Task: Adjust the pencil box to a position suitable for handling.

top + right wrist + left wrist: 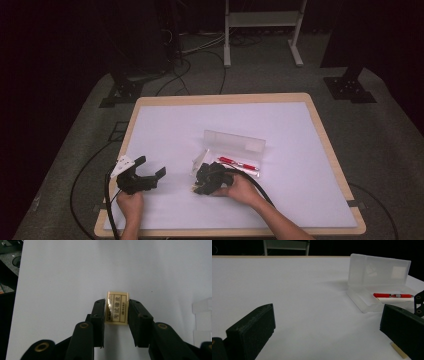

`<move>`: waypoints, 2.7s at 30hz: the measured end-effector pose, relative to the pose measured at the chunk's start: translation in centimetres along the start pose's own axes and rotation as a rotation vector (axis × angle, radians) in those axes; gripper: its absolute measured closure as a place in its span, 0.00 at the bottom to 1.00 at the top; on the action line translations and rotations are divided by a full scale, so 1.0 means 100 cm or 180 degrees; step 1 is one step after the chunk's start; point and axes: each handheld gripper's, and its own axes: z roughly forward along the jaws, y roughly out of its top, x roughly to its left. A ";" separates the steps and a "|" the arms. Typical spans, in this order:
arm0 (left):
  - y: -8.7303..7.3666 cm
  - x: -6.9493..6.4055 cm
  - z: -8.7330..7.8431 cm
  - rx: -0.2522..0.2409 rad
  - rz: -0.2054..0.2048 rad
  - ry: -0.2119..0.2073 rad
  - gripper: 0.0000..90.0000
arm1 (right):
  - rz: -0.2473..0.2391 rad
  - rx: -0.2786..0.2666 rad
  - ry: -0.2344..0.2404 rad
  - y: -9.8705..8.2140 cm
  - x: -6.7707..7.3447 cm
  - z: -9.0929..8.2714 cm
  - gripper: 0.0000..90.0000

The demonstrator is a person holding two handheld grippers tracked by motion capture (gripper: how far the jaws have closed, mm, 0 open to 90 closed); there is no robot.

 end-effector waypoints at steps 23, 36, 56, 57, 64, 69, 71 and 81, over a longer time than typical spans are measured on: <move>0.000 0.000 0.000 -0.0017 0.0000 -0.0010 0.00 | 0.0055 -0.0064 -0.0059 -0.003 -0.006 -0.015 0.75; 0.000 0.000 0.000 -0.0016 -0.0007 -0.0008 0.00 | 0.0120 -0.0139 -0.0221 0.004 -0.021 -0.037 0.75; 0.000 0.000 0.000 -0.0014 0.0007 -0.0010 0.00 | 0.0127 -0.0132 -0.0354 0.013 -0.034 -0.051 0.76; 0.000 0.000 0.000 -0.0011 0.0010 -0.0009 0.00 | 0.0126 -0.0136 -0.0360 0.013 -0.035 -0.051 0.76; 0.000 0.000 0.000 -0.0007 0.0010 -0.0002 0.00 | 0.0161 -0.0147 -0.0389 0.013 -0.040 -0.051 0.76; 0.000 0.000 0.000 -0.0007 0.0007 0.0001 0.00 | 0.0216 -0.0117 -0.0409 0.010 -0.046 -0.049 0.76; 0.000 0.000 0.000 -0.0004 0.0012 0.0003 0.00 | 0.0259 -0.0122 -0.0424 0.009 -0.049 -0.049 0.76; 0.000 0.001 0.001 0.0000 -0.0003 0.0007 0.00 | 0.0372 -0.0100 -0.0479 0.002 -0.063 -0.047 0.76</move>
